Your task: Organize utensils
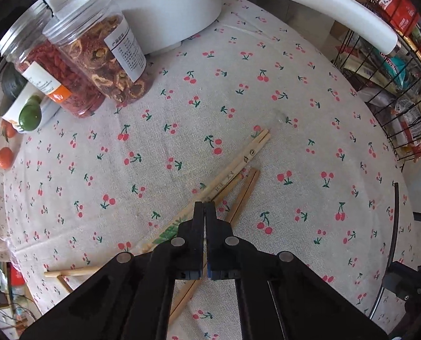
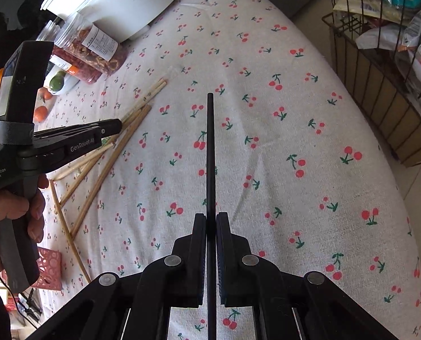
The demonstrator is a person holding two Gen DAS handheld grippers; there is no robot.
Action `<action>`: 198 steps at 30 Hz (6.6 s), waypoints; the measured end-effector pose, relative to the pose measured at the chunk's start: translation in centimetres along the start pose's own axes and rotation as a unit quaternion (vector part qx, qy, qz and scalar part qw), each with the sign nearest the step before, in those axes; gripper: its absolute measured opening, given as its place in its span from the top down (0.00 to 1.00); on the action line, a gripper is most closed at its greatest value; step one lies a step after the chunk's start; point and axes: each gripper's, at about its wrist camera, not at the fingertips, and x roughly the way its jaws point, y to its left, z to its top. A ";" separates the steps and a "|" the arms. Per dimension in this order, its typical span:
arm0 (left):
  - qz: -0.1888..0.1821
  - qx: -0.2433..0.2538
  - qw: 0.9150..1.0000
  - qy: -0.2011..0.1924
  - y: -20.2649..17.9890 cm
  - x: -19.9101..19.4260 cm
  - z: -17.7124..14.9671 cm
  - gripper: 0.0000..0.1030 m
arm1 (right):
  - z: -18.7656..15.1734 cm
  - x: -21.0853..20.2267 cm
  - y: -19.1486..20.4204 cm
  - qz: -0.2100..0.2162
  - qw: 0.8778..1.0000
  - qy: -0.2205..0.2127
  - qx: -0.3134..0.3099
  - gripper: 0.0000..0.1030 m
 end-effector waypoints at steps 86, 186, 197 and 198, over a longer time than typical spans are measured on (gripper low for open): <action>-0.042 -0.043 0.929 -0.366 -1.2 -22.6 -35.2 0.96 | -7.3 -9.2 6.0 -0.002 0.981 -0.177 -0.083 0.94; -0.007 -0.209 0.919 -0.333 16.5 -26.1 -30.4 0.00 | -6.4 -3.6 15.3 -0.065 0.979 -0.160 -0.104 0.00; 0.009 -0.241 0.910 -0.338 18.1 -26.1 -30.2 0.00 | -3.0 1.6 16.7 -0.121 0.979 -0.084 -0.141 0.00; 0.010 -0.241 0.910 -0.337 18.2 -26.1 -30.2 0.00 | -2.5 1.9 16.4 -0.121 0.981 -0.078 -0.131 0.00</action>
